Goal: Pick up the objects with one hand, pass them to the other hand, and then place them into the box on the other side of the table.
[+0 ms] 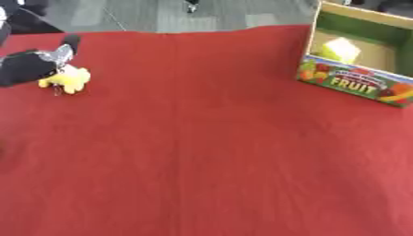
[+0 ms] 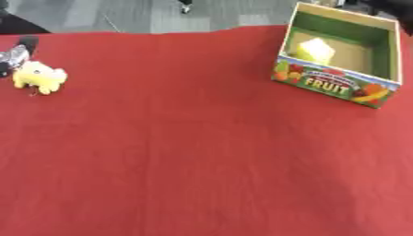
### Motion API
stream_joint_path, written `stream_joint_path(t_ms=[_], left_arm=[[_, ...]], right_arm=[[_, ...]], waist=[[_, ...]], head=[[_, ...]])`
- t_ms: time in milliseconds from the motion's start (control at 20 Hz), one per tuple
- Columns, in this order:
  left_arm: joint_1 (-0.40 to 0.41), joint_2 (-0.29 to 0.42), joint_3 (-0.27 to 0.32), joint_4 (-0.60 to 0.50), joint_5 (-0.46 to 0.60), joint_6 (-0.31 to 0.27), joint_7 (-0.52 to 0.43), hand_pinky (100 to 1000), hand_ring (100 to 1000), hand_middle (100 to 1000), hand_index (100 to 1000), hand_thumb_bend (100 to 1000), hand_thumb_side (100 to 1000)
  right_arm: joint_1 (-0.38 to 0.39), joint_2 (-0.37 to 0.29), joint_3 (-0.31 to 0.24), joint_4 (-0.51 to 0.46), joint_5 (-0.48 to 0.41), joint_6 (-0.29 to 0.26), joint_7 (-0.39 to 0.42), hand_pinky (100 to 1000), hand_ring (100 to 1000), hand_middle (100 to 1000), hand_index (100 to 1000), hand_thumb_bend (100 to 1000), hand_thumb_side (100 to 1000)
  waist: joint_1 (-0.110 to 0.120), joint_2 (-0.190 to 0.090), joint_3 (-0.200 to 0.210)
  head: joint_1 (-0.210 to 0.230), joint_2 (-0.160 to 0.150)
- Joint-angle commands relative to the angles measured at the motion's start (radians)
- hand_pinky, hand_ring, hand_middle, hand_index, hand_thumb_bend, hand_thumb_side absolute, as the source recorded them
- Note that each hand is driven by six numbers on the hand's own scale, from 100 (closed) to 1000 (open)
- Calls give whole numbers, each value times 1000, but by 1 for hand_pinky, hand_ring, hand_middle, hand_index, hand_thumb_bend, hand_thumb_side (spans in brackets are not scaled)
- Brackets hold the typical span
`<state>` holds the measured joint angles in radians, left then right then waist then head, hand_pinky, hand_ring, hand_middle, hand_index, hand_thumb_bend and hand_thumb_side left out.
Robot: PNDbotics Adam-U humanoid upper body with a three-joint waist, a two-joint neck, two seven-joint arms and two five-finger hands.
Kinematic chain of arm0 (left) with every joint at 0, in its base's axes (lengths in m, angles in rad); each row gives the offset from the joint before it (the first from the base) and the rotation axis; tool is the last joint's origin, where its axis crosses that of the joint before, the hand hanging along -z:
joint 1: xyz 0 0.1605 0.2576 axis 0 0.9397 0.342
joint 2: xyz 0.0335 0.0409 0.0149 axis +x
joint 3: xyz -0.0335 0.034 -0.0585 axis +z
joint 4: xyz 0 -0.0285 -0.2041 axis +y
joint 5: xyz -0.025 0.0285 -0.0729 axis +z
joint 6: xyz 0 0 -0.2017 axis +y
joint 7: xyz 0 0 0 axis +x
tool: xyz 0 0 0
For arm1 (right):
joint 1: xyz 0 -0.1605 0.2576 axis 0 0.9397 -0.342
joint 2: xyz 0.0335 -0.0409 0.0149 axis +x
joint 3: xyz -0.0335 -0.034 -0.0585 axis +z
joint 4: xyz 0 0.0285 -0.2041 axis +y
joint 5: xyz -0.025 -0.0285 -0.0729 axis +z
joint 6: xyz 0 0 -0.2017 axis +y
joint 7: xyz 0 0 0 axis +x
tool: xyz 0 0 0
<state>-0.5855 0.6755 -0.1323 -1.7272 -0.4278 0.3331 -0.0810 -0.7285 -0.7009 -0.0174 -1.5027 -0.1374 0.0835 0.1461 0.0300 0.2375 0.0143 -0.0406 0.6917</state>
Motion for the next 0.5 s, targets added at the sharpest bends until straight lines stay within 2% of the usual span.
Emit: stream_joint_path(t_ms=[50, 300, 500], left_arm=[[-35, 64, 21, 55, -4, 2, -38, 767, 763, 726, 837, 390, 448], [-75, 103, 36, 158, -8, -8, -75, 768, 764, 726, 833, 403, 443], [-79, 142, 44, 193, 0, -22, -87, 769, 764, 726, 832, 413, 439]], right_arm=[[-9, -42, -12, -35, -10, 8, 0, 923, 953, 883, 936, 100, 419], [-8, -44, -11, -43, -6, 11, 3, 923, 951, 882, 933, 100, 422], [-4, -48, -13, -43, -3, 11, 1, 923, 951, 882, 933, 100, 425]], waist=[[-3, -22, -1], [-2, -20, -3], [1, -19, -4]], head=[[13, -2], [28, 0], [32, 2]])
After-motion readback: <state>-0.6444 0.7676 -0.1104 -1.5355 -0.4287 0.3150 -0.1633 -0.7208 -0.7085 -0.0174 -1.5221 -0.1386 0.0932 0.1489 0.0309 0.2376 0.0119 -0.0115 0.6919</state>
